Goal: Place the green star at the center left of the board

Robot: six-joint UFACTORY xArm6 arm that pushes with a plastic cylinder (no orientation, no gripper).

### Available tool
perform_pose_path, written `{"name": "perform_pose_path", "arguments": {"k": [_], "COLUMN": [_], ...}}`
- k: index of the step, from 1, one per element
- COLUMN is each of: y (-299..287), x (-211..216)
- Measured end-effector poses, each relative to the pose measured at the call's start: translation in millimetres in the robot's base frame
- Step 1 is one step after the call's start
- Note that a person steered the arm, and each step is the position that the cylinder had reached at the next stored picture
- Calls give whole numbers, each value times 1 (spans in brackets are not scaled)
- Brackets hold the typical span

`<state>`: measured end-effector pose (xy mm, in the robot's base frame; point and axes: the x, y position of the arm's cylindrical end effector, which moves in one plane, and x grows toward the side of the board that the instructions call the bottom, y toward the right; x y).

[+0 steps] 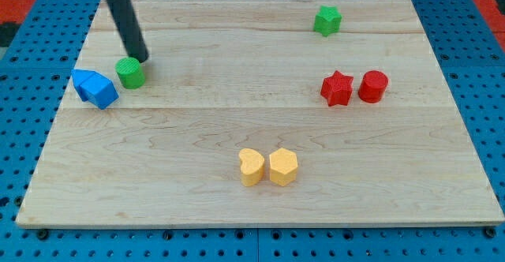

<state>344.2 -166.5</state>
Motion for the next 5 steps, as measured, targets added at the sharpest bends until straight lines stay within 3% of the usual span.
{"name": "perform_pose_path", "arguments": {"k": [1, 2, 3, 5], "y": [6, -16, 0, 190], "x": [23, 25, 22, -7]}}
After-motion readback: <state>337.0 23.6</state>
